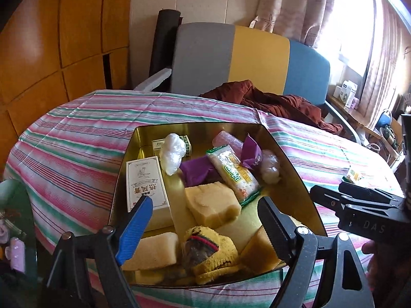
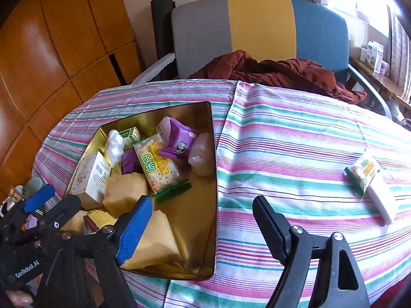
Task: Organize objects
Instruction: 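Move both tools back toward the cracker pack and white eraser block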
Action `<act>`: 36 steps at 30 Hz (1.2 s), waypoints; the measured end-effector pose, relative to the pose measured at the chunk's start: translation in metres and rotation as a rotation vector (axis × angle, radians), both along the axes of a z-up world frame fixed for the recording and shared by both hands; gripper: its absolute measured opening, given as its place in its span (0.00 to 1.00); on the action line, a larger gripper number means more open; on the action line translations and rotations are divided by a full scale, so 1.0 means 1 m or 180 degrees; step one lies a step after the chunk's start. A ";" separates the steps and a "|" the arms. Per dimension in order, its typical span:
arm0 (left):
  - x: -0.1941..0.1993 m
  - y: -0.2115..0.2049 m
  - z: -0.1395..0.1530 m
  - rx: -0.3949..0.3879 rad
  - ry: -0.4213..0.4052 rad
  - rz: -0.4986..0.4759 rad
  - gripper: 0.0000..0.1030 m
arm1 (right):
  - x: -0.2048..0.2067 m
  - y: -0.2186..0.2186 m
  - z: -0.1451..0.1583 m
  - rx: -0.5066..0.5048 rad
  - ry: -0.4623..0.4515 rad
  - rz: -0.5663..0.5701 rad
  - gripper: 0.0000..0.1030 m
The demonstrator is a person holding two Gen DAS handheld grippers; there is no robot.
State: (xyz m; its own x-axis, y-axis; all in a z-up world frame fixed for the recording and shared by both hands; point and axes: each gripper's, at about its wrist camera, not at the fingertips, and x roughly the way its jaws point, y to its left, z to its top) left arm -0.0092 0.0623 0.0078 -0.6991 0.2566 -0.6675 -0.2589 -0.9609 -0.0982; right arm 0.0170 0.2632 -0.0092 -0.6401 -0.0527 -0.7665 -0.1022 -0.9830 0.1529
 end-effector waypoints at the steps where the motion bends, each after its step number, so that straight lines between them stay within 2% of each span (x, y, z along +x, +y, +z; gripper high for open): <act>1: 0.001 0.001 0.000 -0.0013 0.0013 -0.0001 0.82 | 0.001 -0.001 0.000 0.0017 0.0002 -0.0001 0.79; 11: 0.006 0.007 -0.002 -0.0092 0.0046 -0.0079 0.82 | 0.004 -0.002 -0.002 0.0104 -0.0006 -0.0022 0.79; 17: 0.007 0.011 -0.002 -0.0136 0.0038 -0.0092 0.82 | 0.007 0.012 -0.007 0.0206 -0.0073 -0.0072 0.79; 22: 0.008 0.017 -0.002 -0.0171 0.0041 -0.0133 0.82 | 0.012 0.046 -0.010 0.0193 -0.0148 -0.0256 0.79; 29: 0.010 0.033 -0.003 -0.0215 0.0032 -0.0282 0.82 | 0.018 0.105 -0.014 0.0003 -0.0309 -0.0572 0.79; 36: 0.011 0.047 0.002 -0.0208 0.0075 -0.0441 0.82 | 0.029 0.178 -0.014 -0.0021 -0.0478 -0.0953 0.79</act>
State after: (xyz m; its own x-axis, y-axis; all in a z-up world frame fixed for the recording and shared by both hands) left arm 0.0021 0.1095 0.0100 -0.6757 0.3082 -0.6696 -0.3910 -0.9199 -0.0289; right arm 0.0455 0.4411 -0.0230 -0.5080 0.1153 -0.8536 -0.4081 -0.9049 0.1206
